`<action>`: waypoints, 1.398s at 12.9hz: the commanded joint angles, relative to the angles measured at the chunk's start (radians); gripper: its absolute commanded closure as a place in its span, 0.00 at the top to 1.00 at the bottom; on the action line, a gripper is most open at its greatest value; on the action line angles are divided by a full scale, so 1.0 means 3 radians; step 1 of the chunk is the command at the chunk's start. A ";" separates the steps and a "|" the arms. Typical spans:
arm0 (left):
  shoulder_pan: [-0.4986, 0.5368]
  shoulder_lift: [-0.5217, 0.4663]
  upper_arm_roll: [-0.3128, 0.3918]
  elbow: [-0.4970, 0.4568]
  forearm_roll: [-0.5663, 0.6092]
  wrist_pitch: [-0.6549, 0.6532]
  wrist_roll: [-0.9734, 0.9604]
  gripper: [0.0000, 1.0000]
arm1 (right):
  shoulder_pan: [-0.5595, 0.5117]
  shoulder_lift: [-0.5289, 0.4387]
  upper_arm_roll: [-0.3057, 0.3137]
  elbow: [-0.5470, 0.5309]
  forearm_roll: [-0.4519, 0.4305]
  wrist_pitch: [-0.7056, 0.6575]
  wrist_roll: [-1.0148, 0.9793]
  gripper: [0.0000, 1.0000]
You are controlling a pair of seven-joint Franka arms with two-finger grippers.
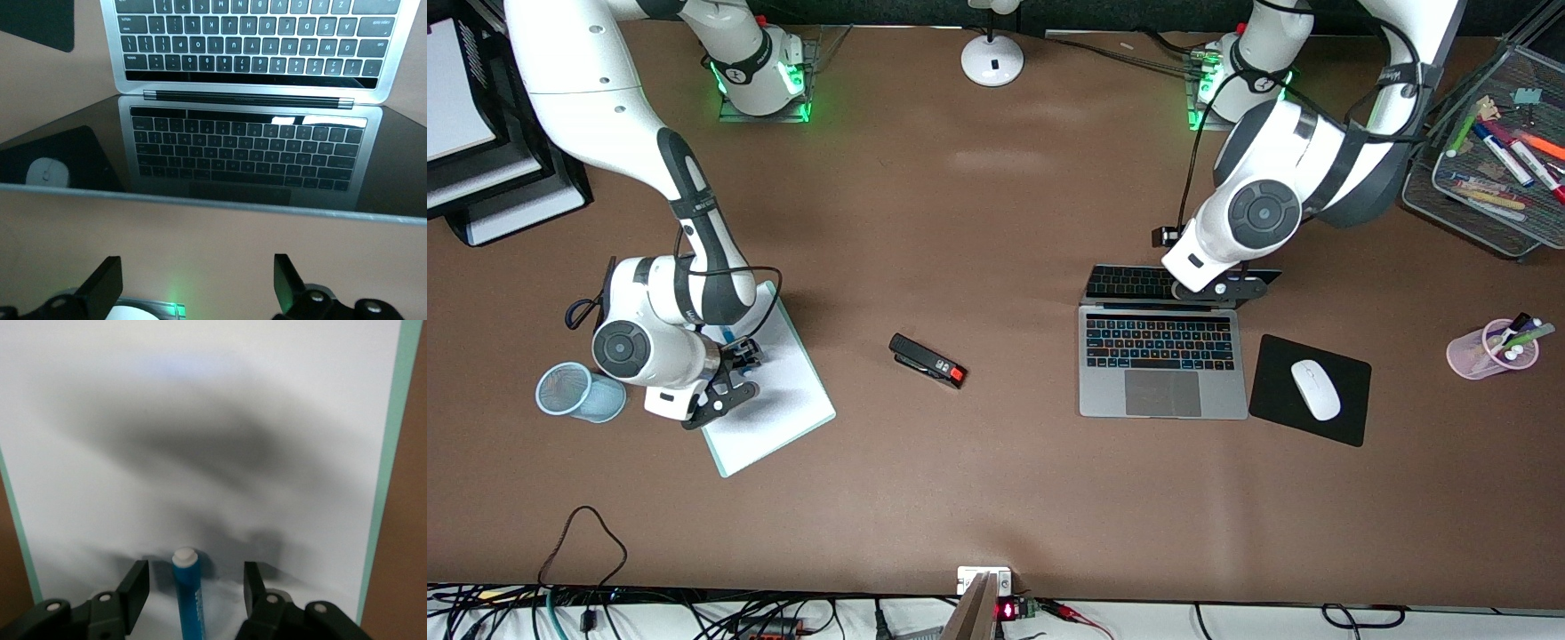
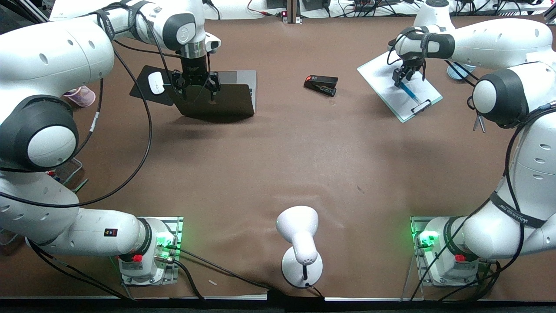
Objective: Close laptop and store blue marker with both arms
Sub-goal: 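Grasp the blue marker with the right gripper while the left gripper reaches the laptop lid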
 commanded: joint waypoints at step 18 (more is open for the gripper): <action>0.0020 0.0566 -0.0010 0.0532 0.0033 0.0412 -0.0041 1.00 | 0.0011 0.0008 0.0007 0.0034 0.0113 -0.0014 -0.0014 0.47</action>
